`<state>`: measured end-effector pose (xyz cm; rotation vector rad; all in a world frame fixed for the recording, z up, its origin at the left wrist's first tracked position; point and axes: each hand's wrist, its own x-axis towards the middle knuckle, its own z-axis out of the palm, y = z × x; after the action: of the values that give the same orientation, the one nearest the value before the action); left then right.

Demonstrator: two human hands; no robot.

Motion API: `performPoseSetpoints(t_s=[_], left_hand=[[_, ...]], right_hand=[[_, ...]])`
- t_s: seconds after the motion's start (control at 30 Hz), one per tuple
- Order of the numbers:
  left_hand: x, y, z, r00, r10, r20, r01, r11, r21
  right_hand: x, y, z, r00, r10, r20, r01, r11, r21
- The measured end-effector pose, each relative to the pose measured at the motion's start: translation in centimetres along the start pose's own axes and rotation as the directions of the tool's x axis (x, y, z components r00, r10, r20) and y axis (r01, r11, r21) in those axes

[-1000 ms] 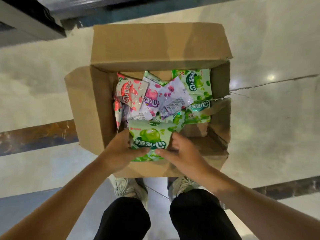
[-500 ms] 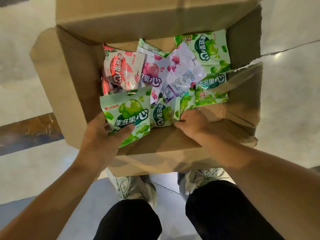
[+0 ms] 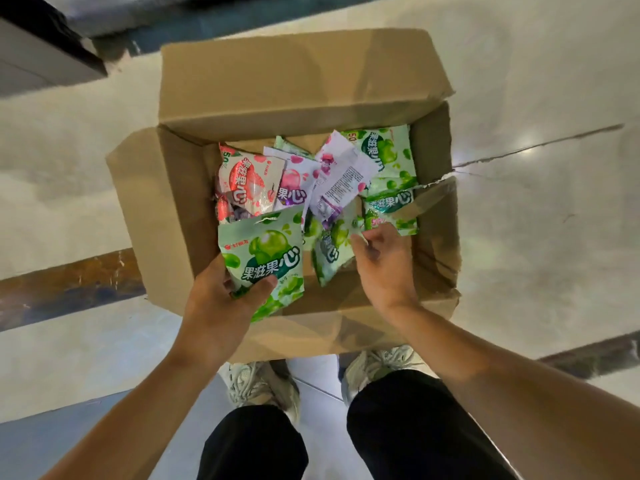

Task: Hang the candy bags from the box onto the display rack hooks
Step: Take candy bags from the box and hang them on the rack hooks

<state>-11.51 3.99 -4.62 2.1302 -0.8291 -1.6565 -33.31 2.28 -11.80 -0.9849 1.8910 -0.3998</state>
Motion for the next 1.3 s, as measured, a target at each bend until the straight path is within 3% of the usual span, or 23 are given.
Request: performPoseSetpoints(t_s=[0.3,0.53,0.83,0.97,1.1,1.23,1.3], left_hand=[[-8.2,9.4,-4.2,0.998,0.054,-0.029,-0.056,0.996,-0.064],[-23.3,21.2,-10.9,0.998,0.061,0.017,-0.053,0.956,-0.290],[-43.3,34.1,-22.4,0.972,0.210,0.102,-0.163,0.924,-0.346],[-49.7,35.8,-25.1,0.949,0.241,0.204,-0.124,0.879,-0.460],[-53.8,36.5,-26.3,0.941,0.290,0.172,-0.186,0.872,-0.454],[-56.2,36.7,-26.6,0.956,0.291,0.042,-0.235,0.841,-0.487],[-57.4,36.9,-26.7,0.955,0.296,-0.007,-0.257,0.815,-0.520]], right_hand=[[-6.8,-10.7,-10.4,0.988,0.032,-0.152,0.018,0.949,0.313],[-19.2,-27.6,-21.4,0.991,-0.022,-0.131,0.076,0.903,0.423],[-37.2,-47.7,-31.6,0.952,-0.306,-0.012,0.280,0.855,0.437],[-42.5,-51.7,-32.5,0.943,-0.333,-0.003,0.308,0.871,0.382],[-46.2,-54.0,-32.3,0.970,-0.241,-0.035,0.232,0.870,0.436],[-48.7,-54.5,-32.7,0.958,-0.231,0.169,0.108,0.838,0.534],[-49.7,-54.2,-33.3,0.932,-0.242,0.272,0.078,0.862,0.501]])
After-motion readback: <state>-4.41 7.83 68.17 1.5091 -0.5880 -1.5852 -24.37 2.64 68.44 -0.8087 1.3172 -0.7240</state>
